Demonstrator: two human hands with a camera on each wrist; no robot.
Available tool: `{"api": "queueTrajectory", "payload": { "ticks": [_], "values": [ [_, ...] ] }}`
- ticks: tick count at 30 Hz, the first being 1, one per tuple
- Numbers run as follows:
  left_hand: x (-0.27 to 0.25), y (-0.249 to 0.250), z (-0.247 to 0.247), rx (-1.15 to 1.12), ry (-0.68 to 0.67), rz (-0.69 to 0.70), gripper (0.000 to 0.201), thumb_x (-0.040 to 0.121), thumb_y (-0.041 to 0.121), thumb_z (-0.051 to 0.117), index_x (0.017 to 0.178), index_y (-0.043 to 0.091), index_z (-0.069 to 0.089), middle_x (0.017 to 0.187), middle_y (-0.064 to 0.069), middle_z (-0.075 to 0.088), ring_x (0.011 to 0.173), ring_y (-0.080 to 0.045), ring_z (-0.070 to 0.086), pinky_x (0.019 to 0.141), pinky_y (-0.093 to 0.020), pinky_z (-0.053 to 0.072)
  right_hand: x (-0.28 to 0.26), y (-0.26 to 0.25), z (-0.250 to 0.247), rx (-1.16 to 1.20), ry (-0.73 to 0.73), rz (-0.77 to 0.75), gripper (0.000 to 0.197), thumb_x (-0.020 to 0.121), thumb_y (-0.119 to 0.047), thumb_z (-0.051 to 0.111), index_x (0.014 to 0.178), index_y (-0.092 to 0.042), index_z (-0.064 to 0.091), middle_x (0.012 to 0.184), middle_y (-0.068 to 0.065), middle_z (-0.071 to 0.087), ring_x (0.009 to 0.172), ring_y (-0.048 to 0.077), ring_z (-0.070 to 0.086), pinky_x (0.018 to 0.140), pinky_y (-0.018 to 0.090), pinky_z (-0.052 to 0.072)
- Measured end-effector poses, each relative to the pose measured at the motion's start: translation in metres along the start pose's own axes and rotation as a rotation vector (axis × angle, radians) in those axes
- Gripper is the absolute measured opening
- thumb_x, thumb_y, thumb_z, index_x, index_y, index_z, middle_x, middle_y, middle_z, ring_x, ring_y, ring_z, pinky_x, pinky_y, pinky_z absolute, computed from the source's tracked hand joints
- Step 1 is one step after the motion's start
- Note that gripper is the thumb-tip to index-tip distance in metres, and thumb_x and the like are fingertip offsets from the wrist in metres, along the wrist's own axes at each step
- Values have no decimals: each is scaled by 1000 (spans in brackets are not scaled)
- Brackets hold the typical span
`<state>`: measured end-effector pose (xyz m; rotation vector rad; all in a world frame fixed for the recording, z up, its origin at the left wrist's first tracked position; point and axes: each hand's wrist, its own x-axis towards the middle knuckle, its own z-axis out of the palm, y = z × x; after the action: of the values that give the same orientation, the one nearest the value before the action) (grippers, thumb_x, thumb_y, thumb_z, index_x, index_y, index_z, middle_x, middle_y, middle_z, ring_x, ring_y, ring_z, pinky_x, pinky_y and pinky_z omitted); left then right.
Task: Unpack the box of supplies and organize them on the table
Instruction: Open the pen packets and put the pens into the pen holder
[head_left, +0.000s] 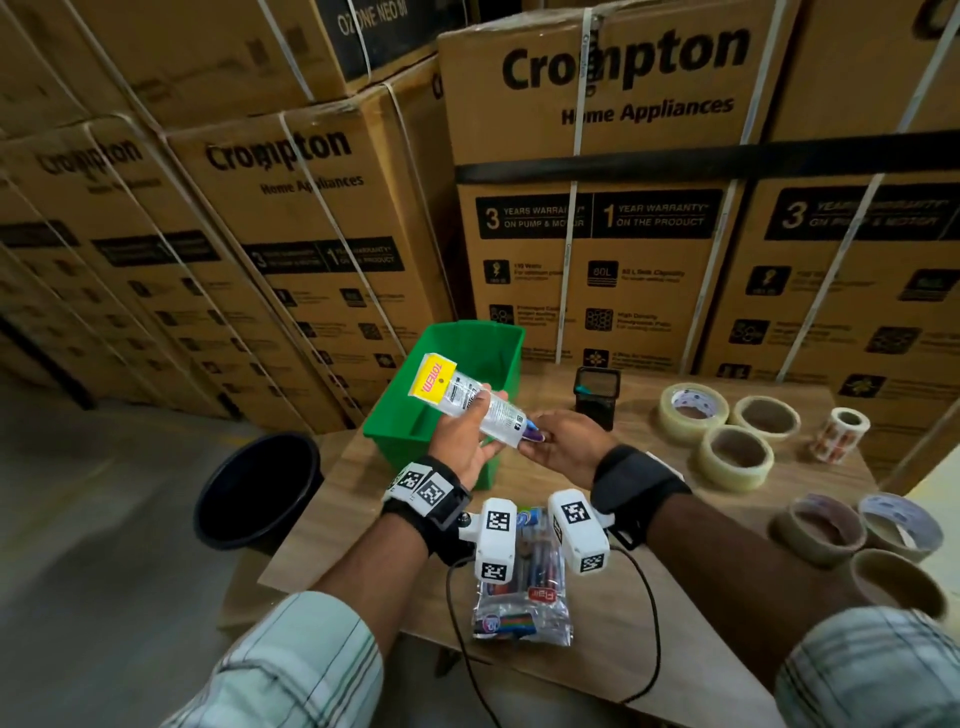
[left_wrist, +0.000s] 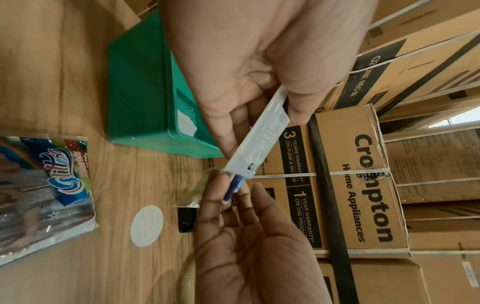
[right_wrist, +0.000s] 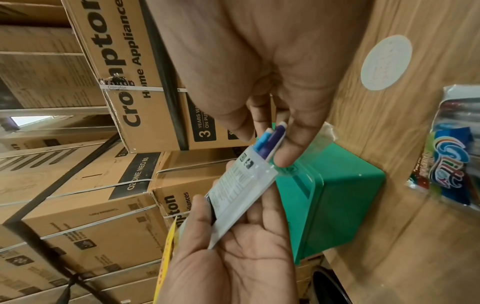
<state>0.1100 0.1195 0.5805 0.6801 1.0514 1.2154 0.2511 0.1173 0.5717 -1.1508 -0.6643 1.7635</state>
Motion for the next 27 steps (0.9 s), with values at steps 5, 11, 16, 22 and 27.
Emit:
{"api": "queueTrajectory", "payload": {
  "ticks": [5, 11, 16, 22, 27],
  "values": [
    [1, 2, 9, -76, 9, -30, 14, 100, 16, 45, 110, 14, 56, 112, -11, 65, 102, -29, 63, 90, -50, 48, 1, -8, -8, 5, 22, -83, 20, 93, 8, 46, 79, -4, 52, 83, 18, 61, 52, 14, 66, 54, 18, 56],
    [11, -2, 30, -209, 58, -97, 15, 99, 16, 47, 112, 12, 53, 106, -12, 66, 97, -26, 64, 92, -48, 48, -6, -40, -35, -94, 45, -176, 22, 92, 9, 48, 74, -3, 53, 85, 21, 60, 52, 15, 64, 56, 18, 56],
    [18, -8, 53, -239, 81, -127, 15, 100, 18, 46, 108, 8, 55, 106, -14, 66, 95, -26, 64, 90, -44, 48, -13, -68, -67, -219, 138, -219, 21, 93, 4, 50, 75, -5, 55, 90, 20, 59, 73, 22, 58, 60, 20, 54],
    [30, -30, 70, -276, 166, -213, 11, 99, 17, 49, 97, 8, 55, 112, -16, 62, 92, -25, 63, 88, -40, 48, -3, -81, -103, -276, 244, -282, 18, 94, -3, 53, 77, -9, 59, 93, 19, 63, 77, 22, 64, 71, 27, 57],
    [54, -40, 79, -318, 164, -274, 13, 98, 14, 49, 90, 5, 53, 90, -16, 63, 82, -25, 62, 95, -43, 48, 13, -98, -120, -370, 431, -424, 16, 92, 0, 53, 78, -9, 58, 74, 11, 61, 43, 2, 56, 44, 14, 46]
  ]
}}
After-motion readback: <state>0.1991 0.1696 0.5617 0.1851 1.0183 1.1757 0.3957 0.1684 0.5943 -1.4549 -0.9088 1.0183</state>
